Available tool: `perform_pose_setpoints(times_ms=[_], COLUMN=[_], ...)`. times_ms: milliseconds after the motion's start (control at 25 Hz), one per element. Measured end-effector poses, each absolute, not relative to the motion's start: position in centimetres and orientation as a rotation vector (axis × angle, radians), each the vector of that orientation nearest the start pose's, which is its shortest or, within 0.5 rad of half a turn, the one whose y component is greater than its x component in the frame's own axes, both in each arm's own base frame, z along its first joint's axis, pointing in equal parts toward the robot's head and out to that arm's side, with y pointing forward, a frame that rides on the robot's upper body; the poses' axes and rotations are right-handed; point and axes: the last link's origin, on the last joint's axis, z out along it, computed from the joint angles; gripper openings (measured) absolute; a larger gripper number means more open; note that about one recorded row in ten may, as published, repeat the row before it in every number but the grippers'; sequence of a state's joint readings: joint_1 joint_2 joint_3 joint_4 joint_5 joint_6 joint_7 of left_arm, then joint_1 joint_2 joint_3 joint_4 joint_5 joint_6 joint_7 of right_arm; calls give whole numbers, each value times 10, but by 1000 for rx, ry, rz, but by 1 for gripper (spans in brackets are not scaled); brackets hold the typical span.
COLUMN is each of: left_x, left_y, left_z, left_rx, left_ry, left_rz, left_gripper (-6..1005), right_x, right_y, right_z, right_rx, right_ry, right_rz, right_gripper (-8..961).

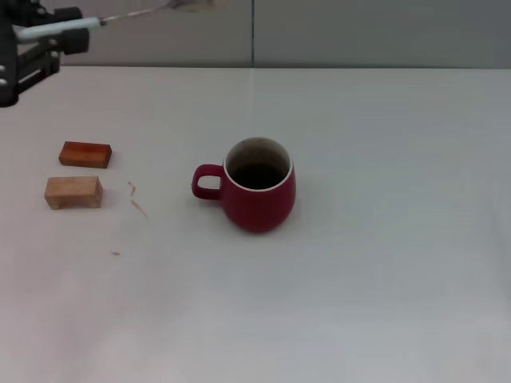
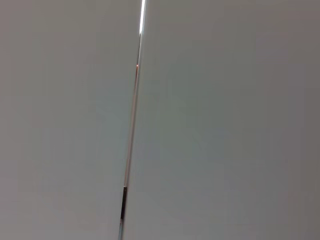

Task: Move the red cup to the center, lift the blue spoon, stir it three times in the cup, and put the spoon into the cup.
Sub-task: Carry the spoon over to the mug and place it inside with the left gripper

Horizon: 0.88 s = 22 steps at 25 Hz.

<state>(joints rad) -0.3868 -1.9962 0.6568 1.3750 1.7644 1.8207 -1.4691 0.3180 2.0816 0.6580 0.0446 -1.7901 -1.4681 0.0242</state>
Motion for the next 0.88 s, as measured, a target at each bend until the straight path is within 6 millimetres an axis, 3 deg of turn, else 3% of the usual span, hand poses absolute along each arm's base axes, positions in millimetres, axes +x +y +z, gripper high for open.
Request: perform_pose_setpoints(times_ms=[280,320,600,880], left_x=[-181,-169,-141,-127], left_y=[316,321,334,342], left_z=[130,119,86,70], left_rx=[-2689,-2728,-2791,-2787], left_ry=[198,241,327,367], left_rz=[-442,-380,-240,-84], left_gripper=[146,146,146,146], right_x=[380,380,383,385], right_y=[267,267,266,265], right_z=[53,53,57,59], right_rx=[-1202,-1202,-1203,-1208], right_ry=[396,395,385,379], right_rz=[569,566,551,536], right_gripper=[632,632,632,632])
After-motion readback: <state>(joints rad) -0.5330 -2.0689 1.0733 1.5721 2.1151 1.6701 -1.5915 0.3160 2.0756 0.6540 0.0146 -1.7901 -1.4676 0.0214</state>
